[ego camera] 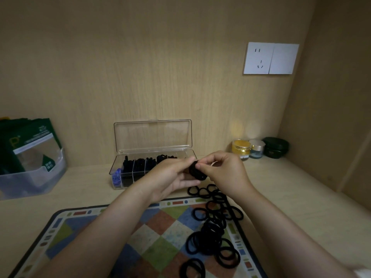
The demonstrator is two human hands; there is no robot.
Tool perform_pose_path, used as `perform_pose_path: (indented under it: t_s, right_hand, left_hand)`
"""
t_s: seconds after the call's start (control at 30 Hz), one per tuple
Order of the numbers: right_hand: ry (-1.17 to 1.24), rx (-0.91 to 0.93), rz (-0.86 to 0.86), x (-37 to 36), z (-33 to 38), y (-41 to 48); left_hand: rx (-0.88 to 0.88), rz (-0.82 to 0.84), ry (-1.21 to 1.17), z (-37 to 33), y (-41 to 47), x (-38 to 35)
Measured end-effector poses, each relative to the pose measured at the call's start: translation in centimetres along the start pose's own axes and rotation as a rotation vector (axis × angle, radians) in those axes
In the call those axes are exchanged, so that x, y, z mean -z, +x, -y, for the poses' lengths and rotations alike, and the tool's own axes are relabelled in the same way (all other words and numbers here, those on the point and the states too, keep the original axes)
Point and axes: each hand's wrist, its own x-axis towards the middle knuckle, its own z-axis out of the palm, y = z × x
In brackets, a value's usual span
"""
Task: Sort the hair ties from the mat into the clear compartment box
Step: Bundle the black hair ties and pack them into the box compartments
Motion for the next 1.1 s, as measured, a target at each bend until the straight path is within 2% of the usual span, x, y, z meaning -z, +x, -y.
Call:
perform_pose_path:
  t_s: [0.07,0.17,0.23,0.37,0.5,0.6,0.7,0.8,0.9,0.97,1.1]
  right_hand:
    - [-0.014,-0.001,-0.003,-0.1,0.0,-0.1]
    - [-0.085,-0.055,-0.017,0.0,0.1,-0.1]
    - [-0.077,-0.139,0.055,0.3,0.4,-0.2]
    - [0.164,-0.256,0.308,0.8,0.9,-0.5]
    - [0.286,-0.290,0.317,0.6,1.6,-0.7]
    - [0.291,-0.328,0.328,0.7,2.3,0.0]
    - [0.228,-0.345,0.317,0.6,3.1,1.4]
    - [0.157,-0.343,0.220,0.1,3.8,3.7]
    - [0.024,-0.313,0.111,-0.9,4.0,6.0]
    - [-0.085,-0.287,0.099,-2.1,3.5,7.2]
    - [-0.377,-0.222,0.075,-5.0,1.9,9.0]
  left_hand:
    - [-0.038,0.012,0.119,0.1,-0.1,0.0]
    - [-0.060,0.016,0.176,0.0,-0.1,0.4]
    - [-0.081,0.011,0.188,-0.3,-0.1,0.8]
    - [-0.124,-0.081,0.238,-0.8,-0.6,0.9]
    - [-0.162,-0.214,0.330,-1.1,-0.3,1.1]
    - [-0.187,-0.211,0.392,-1.6,-0.5,1.5]
    - [-0.218,-0.225,0.598,-2.3,-0.8,2.4]
    - [-0.311,-0.384,0.772,-2.8,-0.6,4.0]
    - [-0.433,-0.493,1.105,-2.4,-0.3,5.7]
    - [-0.465,-0.467,1.272,-1.5,0.2,6.5]
    - [-0.377,-0.402,1.398,0.3,1.3,7.2]
